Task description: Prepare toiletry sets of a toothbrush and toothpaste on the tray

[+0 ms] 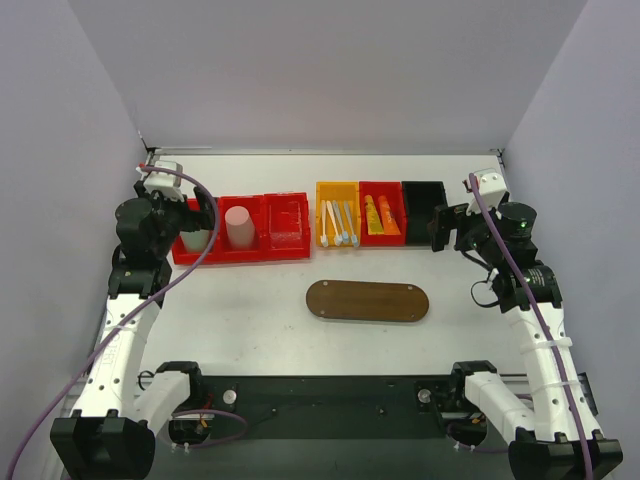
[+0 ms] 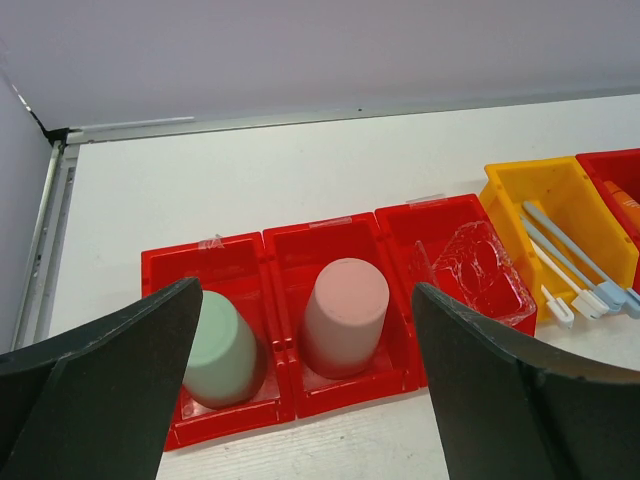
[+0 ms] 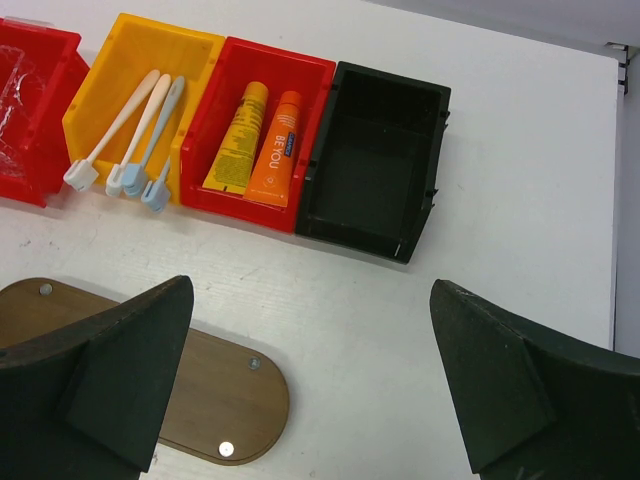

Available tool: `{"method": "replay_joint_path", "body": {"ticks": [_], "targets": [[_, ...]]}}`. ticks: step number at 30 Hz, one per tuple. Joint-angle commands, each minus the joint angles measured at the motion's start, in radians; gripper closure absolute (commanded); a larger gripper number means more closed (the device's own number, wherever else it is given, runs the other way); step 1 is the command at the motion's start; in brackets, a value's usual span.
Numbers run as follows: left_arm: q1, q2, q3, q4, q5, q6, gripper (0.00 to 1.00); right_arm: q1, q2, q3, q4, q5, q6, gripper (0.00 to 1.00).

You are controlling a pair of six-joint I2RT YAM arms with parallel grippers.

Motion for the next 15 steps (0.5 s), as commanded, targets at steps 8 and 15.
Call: {"method": "replay_joint_path", "body": {"ticks": [8, 15], "targets": [[0.005, -0.020, 0.064, -0.035, 0.012, 0.014, 0.03, 0.001, -0.012, 0.044, 0.000, -0.012, -0.011, 0.00], [0.005, -0.032, 0.113, -0.115, -0.002, 0.091, 0.03, 0.001, -0.009, 0.047, -0.001, -0.018, -0.011, 0.00]]}}
